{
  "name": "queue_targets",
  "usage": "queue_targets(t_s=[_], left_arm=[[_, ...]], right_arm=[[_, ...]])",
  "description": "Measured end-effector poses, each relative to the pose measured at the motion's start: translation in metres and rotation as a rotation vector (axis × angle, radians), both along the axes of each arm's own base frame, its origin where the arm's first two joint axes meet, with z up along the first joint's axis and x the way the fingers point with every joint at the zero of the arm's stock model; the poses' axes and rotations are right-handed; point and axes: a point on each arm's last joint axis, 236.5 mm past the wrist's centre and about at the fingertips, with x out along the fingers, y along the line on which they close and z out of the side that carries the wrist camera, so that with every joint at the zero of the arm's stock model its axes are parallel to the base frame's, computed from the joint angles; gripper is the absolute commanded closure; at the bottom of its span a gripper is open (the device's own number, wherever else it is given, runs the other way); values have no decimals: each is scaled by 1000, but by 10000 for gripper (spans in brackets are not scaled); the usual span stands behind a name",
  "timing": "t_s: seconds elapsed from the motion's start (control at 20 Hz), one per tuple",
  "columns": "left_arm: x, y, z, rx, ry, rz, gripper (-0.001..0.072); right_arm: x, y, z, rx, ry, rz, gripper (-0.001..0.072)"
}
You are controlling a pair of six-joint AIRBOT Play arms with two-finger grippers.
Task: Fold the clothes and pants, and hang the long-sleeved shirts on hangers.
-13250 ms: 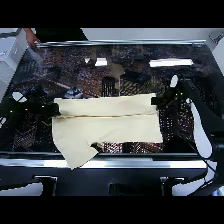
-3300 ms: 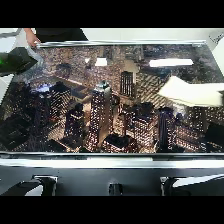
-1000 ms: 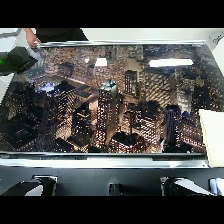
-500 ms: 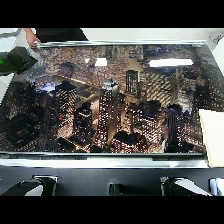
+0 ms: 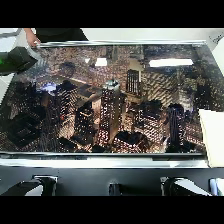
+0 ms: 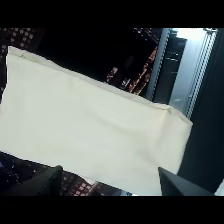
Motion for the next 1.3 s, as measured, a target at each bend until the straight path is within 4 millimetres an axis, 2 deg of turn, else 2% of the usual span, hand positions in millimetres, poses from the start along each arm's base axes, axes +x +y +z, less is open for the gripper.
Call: queue_targets(t_s=[0.85,1.0,1.1,1.15,1.2,1.3], left_arm=[[0,0,0,0,0,0,674],[0,0,0,0,0,0,673],[0,0,0,0,0,0,673],[0,0,0,0,0,0,674],[0,0,0,0,-1,0,673],[4,0,3,-4,-19,6,672]], right_arm=[[-1,-1,0,-3,6,-2,39],[6,-5,4,-16,-36,-24,39],[23,-2,10,19,-133,-78,40],[38,5,15,68,-214,-100,40],[59,13,23,102,-300,-90,40],[118,33,51,136,-501,0,40]])
